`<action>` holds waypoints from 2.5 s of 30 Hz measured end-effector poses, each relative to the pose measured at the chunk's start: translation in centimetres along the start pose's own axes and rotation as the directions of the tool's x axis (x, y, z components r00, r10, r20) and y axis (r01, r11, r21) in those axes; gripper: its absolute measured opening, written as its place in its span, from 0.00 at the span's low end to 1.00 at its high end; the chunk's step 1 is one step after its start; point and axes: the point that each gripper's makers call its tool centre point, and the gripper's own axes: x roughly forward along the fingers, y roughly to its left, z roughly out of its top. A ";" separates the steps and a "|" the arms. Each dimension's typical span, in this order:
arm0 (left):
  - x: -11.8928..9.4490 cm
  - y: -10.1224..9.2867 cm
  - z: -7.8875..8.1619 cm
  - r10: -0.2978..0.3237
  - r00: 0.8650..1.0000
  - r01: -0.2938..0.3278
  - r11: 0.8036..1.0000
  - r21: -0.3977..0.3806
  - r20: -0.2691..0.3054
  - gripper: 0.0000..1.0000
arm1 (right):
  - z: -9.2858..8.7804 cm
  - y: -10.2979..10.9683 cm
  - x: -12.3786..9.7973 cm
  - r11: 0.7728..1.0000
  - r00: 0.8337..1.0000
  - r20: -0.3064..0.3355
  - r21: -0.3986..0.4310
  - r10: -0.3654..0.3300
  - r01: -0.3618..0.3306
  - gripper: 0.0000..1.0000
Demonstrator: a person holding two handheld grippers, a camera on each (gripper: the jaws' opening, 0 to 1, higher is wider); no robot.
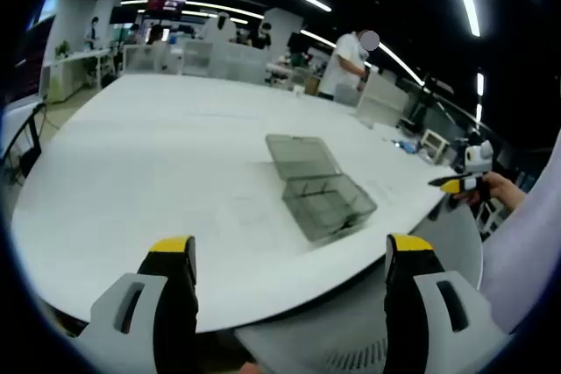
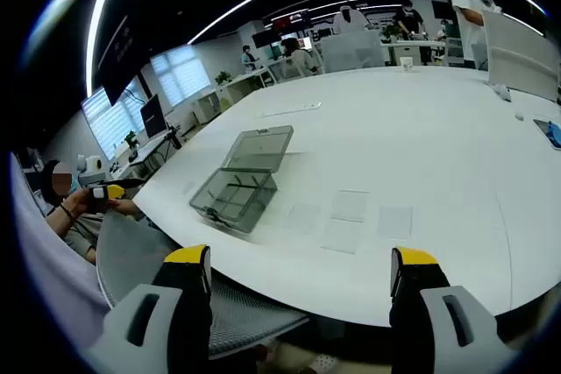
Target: Insert the divider into the dual guide fixture by aligning both edges with the guide slots and pushing it downward to the bottom, including one-sided entry, uneven engagement, binding, and posture correction.
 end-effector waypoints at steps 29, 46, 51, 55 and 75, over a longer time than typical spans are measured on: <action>0.6 0.2 0.5 -0.013 1.000 0.013 1.000 -0.005 0.001 0.86 | 0.7 -0.1 0.3 1.000 1.000 0.009 0.008 -0.009 0.009 0.82; 0.6 0.0 0.6 -0.018 1.000 0.018 1.000 0.001 -0.002 0.85 | 0.9 0.0 0.1 1.000 1.000 0.005 0.005 -0.004 0.004 0.81; 0.5 0.1 0.6 -0.014 1.000 0.014 1.000 -0.008 -0.005 0.85 | 0.9 -0.5 0.3 1.000 1.000 0.001 0.012 0.000 0.000 0.81; 0.5 -0.2 0.4 -0.018 1.000 0.017 1.000 -0.010 -0.019 0.85 | 0.9 -0.2 0.2 1.000 1.000 -0.001 0.017 0.008 -0.008 0.81; -0.4 -2.0 0.1 -0.057 0.998 0.057 0.998 0.018 -0.025 0.84 | 0.4 1.0 -1.9 1.000 1.000 0.010 0.004 -0.007 0.007 0.80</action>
